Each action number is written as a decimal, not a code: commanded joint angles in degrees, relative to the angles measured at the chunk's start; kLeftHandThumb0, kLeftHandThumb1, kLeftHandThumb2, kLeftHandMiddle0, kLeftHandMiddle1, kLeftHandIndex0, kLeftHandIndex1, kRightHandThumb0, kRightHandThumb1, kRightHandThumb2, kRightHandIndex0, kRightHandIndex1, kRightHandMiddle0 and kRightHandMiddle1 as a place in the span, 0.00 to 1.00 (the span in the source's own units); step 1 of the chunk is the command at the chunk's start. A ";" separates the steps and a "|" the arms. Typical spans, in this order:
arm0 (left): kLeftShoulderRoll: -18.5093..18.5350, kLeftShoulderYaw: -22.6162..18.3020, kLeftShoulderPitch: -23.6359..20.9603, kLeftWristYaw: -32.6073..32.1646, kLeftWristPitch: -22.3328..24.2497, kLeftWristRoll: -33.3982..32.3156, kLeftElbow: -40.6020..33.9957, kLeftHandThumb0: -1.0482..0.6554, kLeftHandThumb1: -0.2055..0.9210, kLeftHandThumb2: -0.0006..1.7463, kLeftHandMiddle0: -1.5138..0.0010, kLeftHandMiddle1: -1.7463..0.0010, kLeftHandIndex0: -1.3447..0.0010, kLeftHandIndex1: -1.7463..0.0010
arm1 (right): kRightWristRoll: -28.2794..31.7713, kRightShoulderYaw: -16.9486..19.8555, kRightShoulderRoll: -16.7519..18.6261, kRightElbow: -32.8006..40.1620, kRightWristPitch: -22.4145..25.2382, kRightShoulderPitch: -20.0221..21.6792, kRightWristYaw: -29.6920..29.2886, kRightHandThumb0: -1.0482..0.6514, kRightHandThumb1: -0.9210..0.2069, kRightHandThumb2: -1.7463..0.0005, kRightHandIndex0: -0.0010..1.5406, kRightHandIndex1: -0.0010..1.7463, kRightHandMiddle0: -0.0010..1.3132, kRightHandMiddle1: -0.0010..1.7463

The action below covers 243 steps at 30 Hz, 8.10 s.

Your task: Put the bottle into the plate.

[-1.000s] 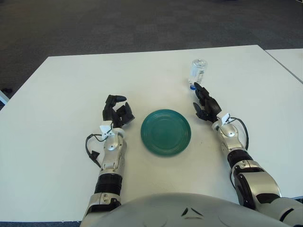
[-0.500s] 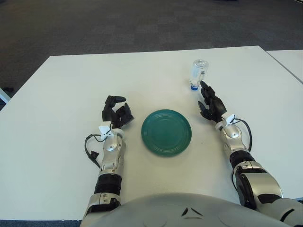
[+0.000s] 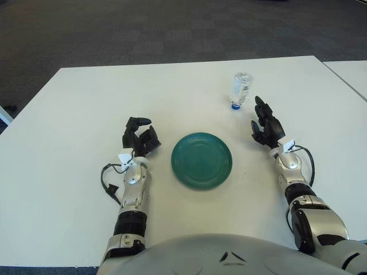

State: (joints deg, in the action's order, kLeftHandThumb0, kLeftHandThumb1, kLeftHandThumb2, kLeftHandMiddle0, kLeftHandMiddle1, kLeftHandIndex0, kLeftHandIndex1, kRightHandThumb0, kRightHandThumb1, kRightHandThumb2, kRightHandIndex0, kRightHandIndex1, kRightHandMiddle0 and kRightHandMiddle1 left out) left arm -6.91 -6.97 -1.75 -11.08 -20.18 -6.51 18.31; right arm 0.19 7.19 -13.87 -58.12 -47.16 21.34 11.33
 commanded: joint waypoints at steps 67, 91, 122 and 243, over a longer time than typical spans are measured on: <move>-0.69 -0.40 -1.87 0.89 -3.89 2.08 4.07 0.34 0.49 0.73 0.17 0.00 0.56 0.00 | -3.96 -3.72 2.98 -7.89 15.01 19.93 -3.92 0.00 0.00 0.71 0.00 0.00 0.00 0.00; -1.02 -0.33 -2.66 1.00 -6.32 1.99 6.74 0.34 0.48 0.74 0.17 0.00 0.56 0.00 | -6.05 -7.31 3.30 -9.18 19.07 26.90 -1.93 0.00 0.00 0.75 0.00 0.00 0.00 0.00; -0.86 -0.39 -4.17 -0.98 -7.72 2.64 9.76 0.33 0.46 0.75 0.18 0.00 0.54 0.00 | -7.31 -9.03 4.15 -9.10 16.06 27.55 -1.44 0.00 0.00 0.75 0.00 0.00 0.00 0.00; -2.53 9.49 3.49 -7.11 -7.74 8.20 -7.38 0.32 0.41 0.79 0.15 0.00 0.51 0.00 | -35.54 -32.86 -1.59 -12.48 9.27 31.57 -18.38 0.00 0.00 0.69 0.03 0.00 0.00 0.20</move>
State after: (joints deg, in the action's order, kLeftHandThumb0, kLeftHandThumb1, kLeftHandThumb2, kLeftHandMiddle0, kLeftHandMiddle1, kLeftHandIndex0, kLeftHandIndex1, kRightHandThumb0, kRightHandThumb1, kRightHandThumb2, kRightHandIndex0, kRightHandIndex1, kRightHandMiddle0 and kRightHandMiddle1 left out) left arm -6.63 2.32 0.83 -17.83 -27.95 1.41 11.58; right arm -36.47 -26.25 -14.87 -71.55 -37.36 53.48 -7.54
